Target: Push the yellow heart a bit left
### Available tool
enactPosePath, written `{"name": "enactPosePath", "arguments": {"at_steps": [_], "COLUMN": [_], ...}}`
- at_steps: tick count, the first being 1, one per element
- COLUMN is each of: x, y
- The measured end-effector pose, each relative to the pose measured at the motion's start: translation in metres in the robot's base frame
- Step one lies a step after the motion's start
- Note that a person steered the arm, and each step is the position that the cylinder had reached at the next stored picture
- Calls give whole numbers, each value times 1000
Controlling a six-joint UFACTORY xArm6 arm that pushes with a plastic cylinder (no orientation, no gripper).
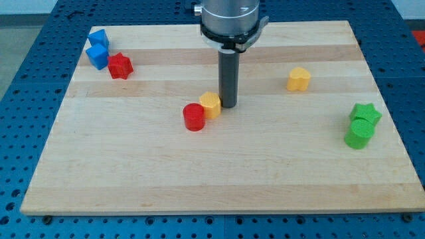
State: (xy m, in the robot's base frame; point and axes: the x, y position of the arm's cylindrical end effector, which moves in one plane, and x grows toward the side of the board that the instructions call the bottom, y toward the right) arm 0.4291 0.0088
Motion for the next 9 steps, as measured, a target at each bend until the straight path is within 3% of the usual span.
{"name": "enactPosePath", "arguments": {"at_steps": [1, 3, 4, 9], "x": [-5, -6, -6, -53], "y": [15, 114, 137, 165]}}
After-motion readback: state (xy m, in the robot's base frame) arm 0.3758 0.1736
